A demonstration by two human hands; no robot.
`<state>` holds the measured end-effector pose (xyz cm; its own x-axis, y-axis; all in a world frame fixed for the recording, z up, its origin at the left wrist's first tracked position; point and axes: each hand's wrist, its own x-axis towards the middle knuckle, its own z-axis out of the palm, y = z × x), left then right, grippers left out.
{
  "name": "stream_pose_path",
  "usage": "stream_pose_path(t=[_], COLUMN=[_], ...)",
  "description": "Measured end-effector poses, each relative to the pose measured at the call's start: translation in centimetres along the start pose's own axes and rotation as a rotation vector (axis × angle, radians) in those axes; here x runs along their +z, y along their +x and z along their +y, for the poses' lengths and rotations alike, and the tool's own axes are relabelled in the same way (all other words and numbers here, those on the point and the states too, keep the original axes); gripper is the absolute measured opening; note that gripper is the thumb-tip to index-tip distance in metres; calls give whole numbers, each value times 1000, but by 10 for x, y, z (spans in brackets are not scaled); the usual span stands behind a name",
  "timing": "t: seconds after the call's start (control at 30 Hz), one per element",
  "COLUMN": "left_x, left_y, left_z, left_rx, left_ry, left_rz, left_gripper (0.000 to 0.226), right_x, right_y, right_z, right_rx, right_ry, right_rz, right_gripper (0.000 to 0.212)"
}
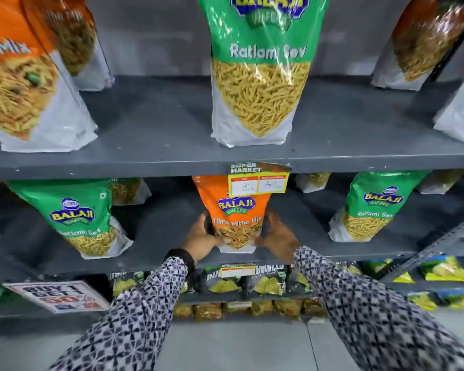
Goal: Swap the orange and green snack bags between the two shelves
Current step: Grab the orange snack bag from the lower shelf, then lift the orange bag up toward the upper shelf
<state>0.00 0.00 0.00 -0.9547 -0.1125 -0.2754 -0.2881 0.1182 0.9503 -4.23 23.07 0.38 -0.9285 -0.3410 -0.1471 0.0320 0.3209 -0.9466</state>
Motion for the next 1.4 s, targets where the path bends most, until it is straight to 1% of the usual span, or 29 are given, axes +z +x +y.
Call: stream_pose_path(t=[0.03, 0.1, 0.13, 0.23, 0.33, 0.37, 0.47, 0.53, 0.6, 0.63, 0.73, 0.8, 0.87, 0.9, 1.0, 1.07, 1.1, 1.17, 1.27, 1.4], left_x=[3, 8, 11, 18, 20, 20, 16, 14, 10, 7, -2, -8, -15, -19, -33, -44, -50, -59, -69, -80], left_y=[7, 14, 18, 24, 17, 13, -10, -28, -51, -63, -106, -136, -164, -177, -215, -235, -242, -253, -263, -258], left_z=[-1, -4, -6, -12, -8, -8, -6, -6, -5, -6, -9, -10, -11, -9, 2, 17, 25, 48, 93, 153], left_rx=[-1, -31, -40, -7, 15, 18, 11, -15, -32, -33, -49, -36, -3, 14, 89, 138, 158, 213, 346, 499], left_ry=[27, 125, 146, 202, 207, 213, 199, 186, 199, 190, 138, 126, 116, 118, 101, 105, 101, 117, 128, 101], left_rz=[-18, -49, -39, -17, 2, 0, -2, 9, 13, 9, 2, 13, 34, 58, 122, 145, 147, 165, 212, 277], left_gripper=[75, 58, 48, 37, 36, 35, 36, 30, 31, 32, 42, 40, 37, 39, 59, 64, 63, 53, 41, 36], right_x=[3, 8, 9, 11, 14, 15, 15, 18, 23, 26, 33, 39, 46, 49, 59, 62, 62, 58, 48, 33], right_y=[5, 12, 16, 19, 15, 13, -2, -17, -35, -46, -80, -104, -129, -139, -165, -177, -182, -189, -190, -171], right_z=[-2, -2, -3, -2, -4, -4, -8, -12, -17, -21, -26, -31, -40, -46, -67, -85, -95, -118, -161, -222], right_rx=[-30, -4, 12, 6, 34, 59, 103, 64, 48, 55, 54, 29, 9, -2, -39, -78, -108, -180, -277, -382], right_ry=[-11, -48, -73, -143, -160, -172, -295, -322, -320, -335, -348, -339, -302, -285, -234, -197, -182, -148, -61, -51], right_rz=[-10, 1, 34, 40, 69, 70, 32, 29, 27, 18, -15, -37, -49, -54, -53, -36, -25, 0, 37, 98], right_gripper=[90, 87, 84, 68, 62, 63, 58, 66, 76, 77, 69, 65, 62, 63, 67, 63, 61, 62, 73, 62])
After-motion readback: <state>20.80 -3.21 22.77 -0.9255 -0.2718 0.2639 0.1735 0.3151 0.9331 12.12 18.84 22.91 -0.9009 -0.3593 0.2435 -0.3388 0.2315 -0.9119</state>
